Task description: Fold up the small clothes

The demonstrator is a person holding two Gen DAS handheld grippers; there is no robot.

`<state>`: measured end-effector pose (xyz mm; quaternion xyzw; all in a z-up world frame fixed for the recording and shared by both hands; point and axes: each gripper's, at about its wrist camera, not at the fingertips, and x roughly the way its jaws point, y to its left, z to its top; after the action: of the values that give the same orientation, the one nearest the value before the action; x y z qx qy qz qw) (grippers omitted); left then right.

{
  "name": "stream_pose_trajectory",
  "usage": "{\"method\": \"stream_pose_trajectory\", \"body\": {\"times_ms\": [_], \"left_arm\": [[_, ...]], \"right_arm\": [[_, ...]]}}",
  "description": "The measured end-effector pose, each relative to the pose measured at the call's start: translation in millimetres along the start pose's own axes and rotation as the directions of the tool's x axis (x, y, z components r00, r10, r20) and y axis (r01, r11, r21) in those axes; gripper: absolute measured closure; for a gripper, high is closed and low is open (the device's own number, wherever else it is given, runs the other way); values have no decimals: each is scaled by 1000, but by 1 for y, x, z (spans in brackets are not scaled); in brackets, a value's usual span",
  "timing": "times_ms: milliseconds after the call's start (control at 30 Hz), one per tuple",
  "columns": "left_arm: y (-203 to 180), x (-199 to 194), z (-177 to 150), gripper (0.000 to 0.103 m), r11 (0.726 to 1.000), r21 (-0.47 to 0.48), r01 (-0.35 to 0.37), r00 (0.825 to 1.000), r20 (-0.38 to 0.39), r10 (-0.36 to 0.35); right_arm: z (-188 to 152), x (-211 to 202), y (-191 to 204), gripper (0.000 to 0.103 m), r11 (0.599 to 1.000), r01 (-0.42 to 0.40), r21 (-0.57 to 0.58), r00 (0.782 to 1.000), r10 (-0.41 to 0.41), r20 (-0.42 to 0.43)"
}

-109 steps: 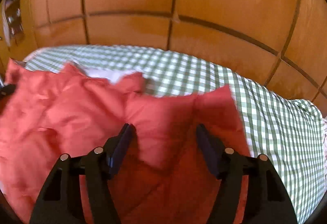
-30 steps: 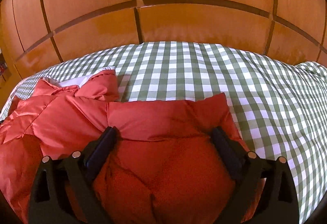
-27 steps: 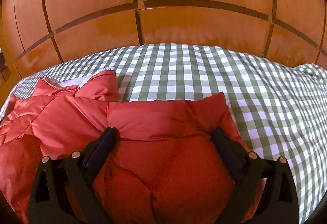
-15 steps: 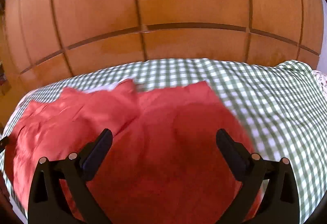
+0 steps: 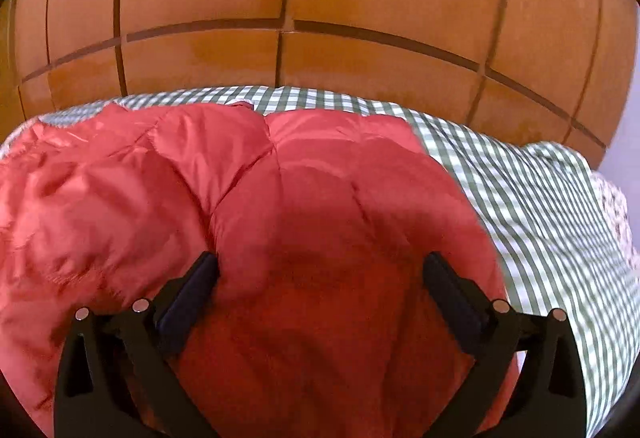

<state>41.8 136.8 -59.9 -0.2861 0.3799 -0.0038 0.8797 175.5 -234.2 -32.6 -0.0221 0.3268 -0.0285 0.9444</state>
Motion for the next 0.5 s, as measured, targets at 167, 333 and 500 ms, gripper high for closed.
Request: {"method": "stream_pose_trajectory", "body": {"times_ms": [167,333,500], "left_arm": [[-7,-5,-12,4,996,-10,91,996,-24,-91],[-5,-4,-15,4,986,-64,151,988,-24,-153],[2,-1,-15,4,967,-128,220,975,-14,-223]], "right_arm": [[-15,-39,0,2,996,-72,43,996,69,53],[-29,-56,13,2,994,-105,-37,991,108,84],[-49,-32,23,2,997,-71,-43,997,73,30]]}}
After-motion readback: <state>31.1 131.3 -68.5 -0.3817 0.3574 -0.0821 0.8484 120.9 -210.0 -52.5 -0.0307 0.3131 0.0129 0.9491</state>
